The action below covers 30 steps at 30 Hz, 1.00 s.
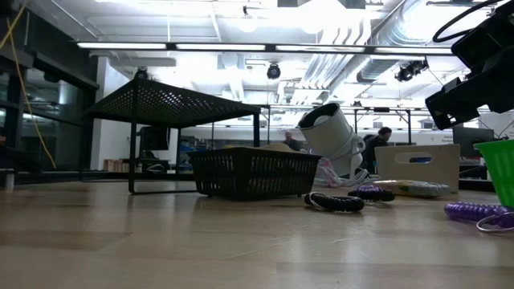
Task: Pick & Place Office Desk Supplies
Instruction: Put the bottom left crayon box into the green bin
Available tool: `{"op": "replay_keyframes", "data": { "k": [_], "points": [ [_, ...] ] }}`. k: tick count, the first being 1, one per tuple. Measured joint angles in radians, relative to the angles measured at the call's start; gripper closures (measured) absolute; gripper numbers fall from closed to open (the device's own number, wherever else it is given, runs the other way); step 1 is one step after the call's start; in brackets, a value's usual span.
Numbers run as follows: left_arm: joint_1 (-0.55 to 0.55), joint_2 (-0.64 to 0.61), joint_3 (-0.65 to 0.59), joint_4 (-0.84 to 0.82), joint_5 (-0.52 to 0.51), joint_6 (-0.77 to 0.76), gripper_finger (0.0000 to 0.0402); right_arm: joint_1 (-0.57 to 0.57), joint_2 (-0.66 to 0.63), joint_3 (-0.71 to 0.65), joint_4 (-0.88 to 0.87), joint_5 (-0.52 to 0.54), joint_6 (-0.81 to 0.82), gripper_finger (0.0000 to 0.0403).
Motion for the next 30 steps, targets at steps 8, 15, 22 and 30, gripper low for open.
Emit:
{"op": "replay_keyframes", "data": {
  "k": [8, 15, 22, 30],
  "points": [
    [-0.058, 0.010, 0.000, -0.041, 0.105, -0.272, 0.0340, 0.000, 0.000, 0.000, 0.000, 0.000, 0.000, 0.0283],
    [-0.066, 0.044, 0.000, -0.049, 0.091, -0.238, 0.0340, 0.000, 0.000, 0.000, 0.000, 0.000, 0.000, 0.0283],
    [-0.066, 0.077, 0.000, -0.043, 0.070, -0.188, 0.0340, 0.000, 0.000, 0.000, 0.000, 0.000, 0.000, 0.0283],
    [-0.066, 0.079, 0.000, -0.021, 0.069, -0.027, 0.0340, 0.000, 0.000, 0.000, 0.000, 0.000, 0.000, 0.0283]
  ]
}}
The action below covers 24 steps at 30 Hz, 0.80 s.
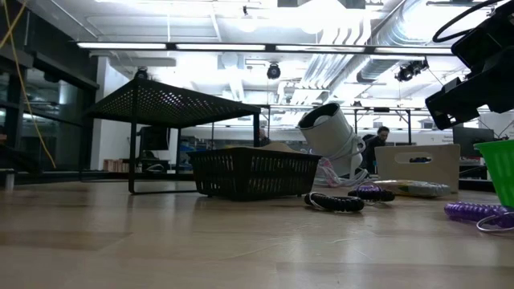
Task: Pick & Place Office Desk Supplies
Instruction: Put the bottom left crayon box into the green bin
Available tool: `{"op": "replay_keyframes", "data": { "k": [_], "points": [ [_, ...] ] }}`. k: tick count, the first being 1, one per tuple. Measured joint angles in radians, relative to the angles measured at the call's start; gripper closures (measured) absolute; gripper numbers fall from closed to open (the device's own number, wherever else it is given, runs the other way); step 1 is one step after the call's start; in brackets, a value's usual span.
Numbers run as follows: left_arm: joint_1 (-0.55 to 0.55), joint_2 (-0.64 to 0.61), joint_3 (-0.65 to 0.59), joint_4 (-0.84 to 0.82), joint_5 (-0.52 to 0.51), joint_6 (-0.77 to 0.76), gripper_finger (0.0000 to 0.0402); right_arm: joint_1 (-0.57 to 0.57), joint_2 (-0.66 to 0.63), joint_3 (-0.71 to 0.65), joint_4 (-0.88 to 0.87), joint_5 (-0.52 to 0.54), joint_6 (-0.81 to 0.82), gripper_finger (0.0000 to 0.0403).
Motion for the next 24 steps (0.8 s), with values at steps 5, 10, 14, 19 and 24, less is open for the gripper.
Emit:
{"op": "replay_keyframes", "data": {
  "k": [5, 10, 14, 19, 24],
  "points": [
    [0.000, 0.000, 0.000, 0.019, 0.006, 0.220, 0.0340, 0.000, 0.000, 0.000, 0.000, 0.000, 0.000, 0.0283],
    [0.000, 0.000, 0.000, 0.018, 0.008, 0.436, 0.0340, 0.000, 0.000, 0.000, 0.000, 0.000, 0.000, 0.0283],
    [0.000, 0.000, 0.000, 0.018, 0.025, 0.686, 0.0340, 0.000, 0.000, 0.000, 0.000, 0.000, 0.000, 0.0283],
    [-0.002, 0.000, 0.000, 0.017, 0.055, 1.015, 0.0340, 0.000, 0.000, 0.000, 0.000, 0.000, 0.000, 0.0283],
    [-0.009, 0.000, 0.000, 0.012, 0.097, 1.260, 0.0340, 0.000, 0.000, 0.000, 0.000, 0.000, 0.000, 0.0283]
  ]
}}
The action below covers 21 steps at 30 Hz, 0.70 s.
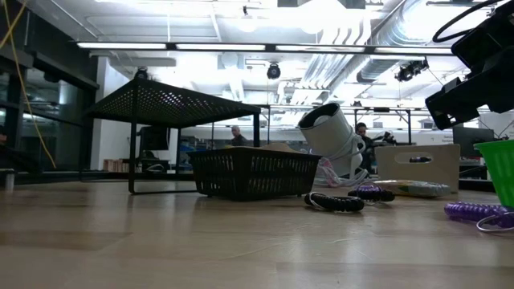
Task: Pick & Place Office Desk Supplies
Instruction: Put the bottom left crayon box into the green bin
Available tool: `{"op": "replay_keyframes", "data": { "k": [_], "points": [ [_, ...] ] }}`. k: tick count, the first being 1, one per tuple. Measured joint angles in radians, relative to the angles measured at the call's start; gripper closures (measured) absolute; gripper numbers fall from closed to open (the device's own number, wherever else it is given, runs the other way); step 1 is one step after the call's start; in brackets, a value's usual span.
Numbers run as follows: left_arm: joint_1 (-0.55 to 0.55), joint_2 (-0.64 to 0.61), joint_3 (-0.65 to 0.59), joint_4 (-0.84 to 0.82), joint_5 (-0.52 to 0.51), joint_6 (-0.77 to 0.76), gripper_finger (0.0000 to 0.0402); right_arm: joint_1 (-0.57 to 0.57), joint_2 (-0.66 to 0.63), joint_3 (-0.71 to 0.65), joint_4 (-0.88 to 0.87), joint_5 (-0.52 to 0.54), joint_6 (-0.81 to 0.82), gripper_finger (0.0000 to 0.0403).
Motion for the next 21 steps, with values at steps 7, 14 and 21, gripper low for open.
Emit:
{"op": "replay_keyframes", "data": {
  "k": [7, 14, 21],
  "points": [
    [-0.066, 0.000, 0.000, -0.007, -0.028, 0.150, 0.0340, 0.000, 0.000, 0.000, 0.000, 0.000, 0.000, 0.0283],
    [-0.133, -0.001, 0.000, -0.036, -0.072, 0.159, 0.0340, 0.000, 0.000, 0.000, 0.000, 0.000, 0.000, 0.0283],
    [-0.129, 0.002, -0.001, -0.034, -0.047, 0.245, 0.0340, 0.000, 0.000, 0.000, 0.000, 0.000, 0.000, 0.0283]
  ]
}}
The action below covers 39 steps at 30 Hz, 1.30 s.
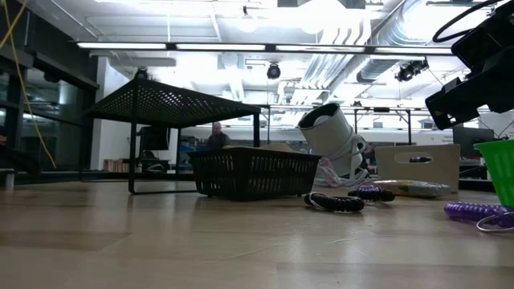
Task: Pick & Place Office Desk Supplies
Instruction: Put the bottom left crayon box into the green bin
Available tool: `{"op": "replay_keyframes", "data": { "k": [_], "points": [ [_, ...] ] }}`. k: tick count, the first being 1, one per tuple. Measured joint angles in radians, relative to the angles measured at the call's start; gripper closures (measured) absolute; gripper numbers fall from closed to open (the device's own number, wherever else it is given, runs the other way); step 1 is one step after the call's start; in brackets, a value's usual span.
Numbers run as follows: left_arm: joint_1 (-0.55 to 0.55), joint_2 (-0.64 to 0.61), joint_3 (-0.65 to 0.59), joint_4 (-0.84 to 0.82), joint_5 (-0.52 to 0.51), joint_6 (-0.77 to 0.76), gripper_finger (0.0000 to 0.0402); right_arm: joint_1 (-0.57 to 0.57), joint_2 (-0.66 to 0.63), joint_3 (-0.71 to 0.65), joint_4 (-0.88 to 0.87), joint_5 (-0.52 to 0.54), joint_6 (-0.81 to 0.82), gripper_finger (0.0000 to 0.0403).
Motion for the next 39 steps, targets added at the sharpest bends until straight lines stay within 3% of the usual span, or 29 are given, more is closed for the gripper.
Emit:
{"op": "replay_keyframes", "data": {
  "k": [6, 19, 39],
  "points": [
    [0.025, 0.000, 0.000, 0.018, 0.048, 0.084, 0.0323, 0.000, 0.000, 0.000, 0.000, 0.000, 0.000, 0.0283],
    [0.028, 0.035, -0.025, 0.059, 0.012, 0.249, 0.0229, 0.000, 0.000, 0.000, 0.000, 0.000, 0.000, 0.0283],
    [0.031, 0.114, -0.027, 0.069, 0.015, 0.380, 0.0225, 0.000, 0.000, 0.000, 0.000, 0.000, 0.000, 0.0283]
  ]
}}
